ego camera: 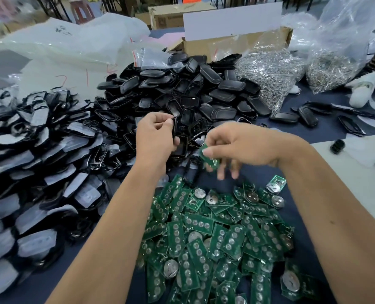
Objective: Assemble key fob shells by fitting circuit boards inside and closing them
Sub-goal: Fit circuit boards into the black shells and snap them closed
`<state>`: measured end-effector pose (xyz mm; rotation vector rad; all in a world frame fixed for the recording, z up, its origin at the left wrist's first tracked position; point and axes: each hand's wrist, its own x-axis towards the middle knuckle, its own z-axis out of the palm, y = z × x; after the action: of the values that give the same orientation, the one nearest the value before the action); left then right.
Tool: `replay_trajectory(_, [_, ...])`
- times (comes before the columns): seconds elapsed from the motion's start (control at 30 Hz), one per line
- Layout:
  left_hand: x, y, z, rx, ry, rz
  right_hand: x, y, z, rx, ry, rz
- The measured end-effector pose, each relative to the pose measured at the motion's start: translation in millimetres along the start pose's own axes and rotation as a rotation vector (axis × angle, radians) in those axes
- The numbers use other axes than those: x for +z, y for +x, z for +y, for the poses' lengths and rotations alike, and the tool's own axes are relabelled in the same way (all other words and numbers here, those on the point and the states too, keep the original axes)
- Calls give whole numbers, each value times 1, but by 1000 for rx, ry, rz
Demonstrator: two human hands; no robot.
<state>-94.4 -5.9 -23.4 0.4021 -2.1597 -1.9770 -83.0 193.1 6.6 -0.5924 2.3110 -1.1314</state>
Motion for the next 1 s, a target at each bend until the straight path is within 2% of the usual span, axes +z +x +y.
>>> replay_trajectory(0.07, [-10, -2, -3, 7, 44, -8, 7, 10, -2, -77, 271, 163])
replay_trajectory(0.13, [-18, -5, -4, -7, 46, -51, 17, 27, -4, -168, 405, 343])
replay_trajectory(0.27, [-30, -10, -6, 14, 24, -165, 38, 52, -2, -258, 481, 513])
replay_trajectory(0.33, [-33, -12, -10, 75, 12, -141, 46, 56, 3, -277, 509, 570])
replay_trajectory(0.47, [-35, -16, -18, 76, -93, -49, 56, 57, 11, -295, 563, 707])
replay_trajectory(0.67, [-33, -16, -22, 124, -149, -90, 59, 53, 10, -357, 626, 738])
replay_trajectory(0.8, [-35, -13, -20, 74, -184, -153, 61, 52, 6, -383, 601, 755])
replay_trajectory(1.0, [-31, -15, -21, 96, -191, -185, 65, 51, 1, -387, 536, 727])
